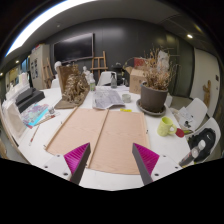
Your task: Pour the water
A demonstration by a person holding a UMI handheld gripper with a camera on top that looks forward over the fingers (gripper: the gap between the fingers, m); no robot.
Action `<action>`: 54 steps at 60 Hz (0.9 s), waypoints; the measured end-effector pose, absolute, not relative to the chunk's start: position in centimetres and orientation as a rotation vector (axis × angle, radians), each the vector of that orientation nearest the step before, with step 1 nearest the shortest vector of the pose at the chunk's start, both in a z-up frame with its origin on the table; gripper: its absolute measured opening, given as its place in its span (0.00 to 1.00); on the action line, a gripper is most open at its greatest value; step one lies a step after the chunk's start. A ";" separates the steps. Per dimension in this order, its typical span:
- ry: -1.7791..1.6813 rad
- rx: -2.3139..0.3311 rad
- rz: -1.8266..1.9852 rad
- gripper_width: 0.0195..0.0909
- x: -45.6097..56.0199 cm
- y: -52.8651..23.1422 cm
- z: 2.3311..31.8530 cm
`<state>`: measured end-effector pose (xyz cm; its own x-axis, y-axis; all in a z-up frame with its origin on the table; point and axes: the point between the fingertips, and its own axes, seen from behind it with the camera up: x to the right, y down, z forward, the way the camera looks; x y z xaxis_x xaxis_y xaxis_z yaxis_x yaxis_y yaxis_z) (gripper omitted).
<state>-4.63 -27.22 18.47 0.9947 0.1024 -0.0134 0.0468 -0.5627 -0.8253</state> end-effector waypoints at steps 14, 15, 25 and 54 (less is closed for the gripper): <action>-0.019 -2.154 0.001 0.93 4.6 -29.7 14.9; -0.007 -2.156 -0.009 0.93 5.5 -30.1 14.4; 0.129 -2.150 -0.136 0.93 15.9 -33.5 10.5; 0.335 -2.001 -0.192 0.92 32.9 -27.8 5.6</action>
<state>32.89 -27.84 5.57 0.9480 -0.3179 -0.0128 -0.1500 -0.4109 -0.8992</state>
